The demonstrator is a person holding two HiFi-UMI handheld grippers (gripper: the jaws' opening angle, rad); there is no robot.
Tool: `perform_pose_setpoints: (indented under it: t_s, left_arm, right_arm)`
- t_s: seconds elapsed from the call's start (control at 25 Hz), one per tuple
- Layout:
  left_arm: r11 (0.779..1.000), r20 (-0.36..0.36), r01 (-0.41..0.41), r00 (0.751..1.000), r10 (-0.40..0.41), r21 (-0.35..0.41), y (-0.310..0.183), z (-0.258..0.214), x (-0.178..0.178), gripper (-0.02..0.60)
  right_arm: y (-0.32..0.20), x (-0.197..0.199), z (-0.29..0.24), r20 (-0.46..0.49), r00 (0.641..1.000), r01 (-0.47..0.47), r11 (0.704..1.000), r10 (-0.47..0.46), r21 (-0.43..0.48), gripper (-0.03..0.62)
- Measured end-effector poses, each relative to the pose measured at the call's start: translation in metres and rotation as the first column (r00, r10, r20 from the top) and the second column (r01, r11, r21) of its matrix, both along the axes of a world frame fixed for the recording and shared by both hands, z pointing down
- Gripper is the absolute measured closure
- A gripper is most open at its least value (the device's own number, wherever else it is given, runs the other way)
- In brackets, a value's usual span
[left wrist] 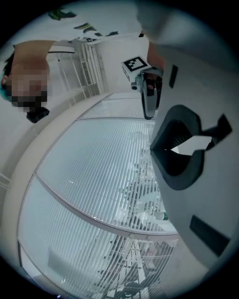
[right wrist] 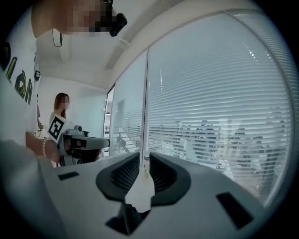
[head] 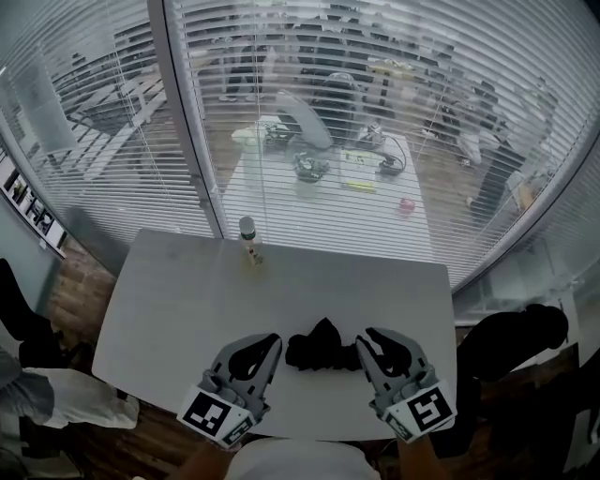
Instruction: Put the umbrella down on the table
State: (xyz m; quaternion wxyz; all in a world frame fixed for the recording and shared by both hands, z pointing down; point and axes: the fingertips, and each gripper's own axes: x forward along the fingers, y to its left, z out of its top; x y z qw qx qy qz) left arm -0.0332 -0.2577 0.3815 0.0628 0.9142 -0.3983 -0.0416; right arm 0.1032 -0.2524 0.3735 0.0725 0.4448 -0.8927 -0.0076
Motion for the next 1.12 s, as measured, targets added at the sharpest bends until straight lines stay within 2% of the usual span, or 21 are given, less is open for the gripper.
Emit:
perform_pose_setpoints:
  t_s: [0.16, 1.12]
  left_arm:
    - [1.0, -0.001, -0.003, 1.0, 0.003, 0.007, 0.001, -0.003, 0.004, 0.569]
    - [1.0, -0.007, -0.006, 1.0, 0.006, 0.016, -0.003, 0.004, 0.01, 0.569]
  right_arm:
    - [0.005, 0.004, -0.015, 0.008, 1.0, -0.022, 0.999, 0.021, 0.046, 0.556]
    - [0.002, 0.013, -0.013, 0.0, 0.999, -0.052, 0.996, 0.052, 0.072, 0.566]
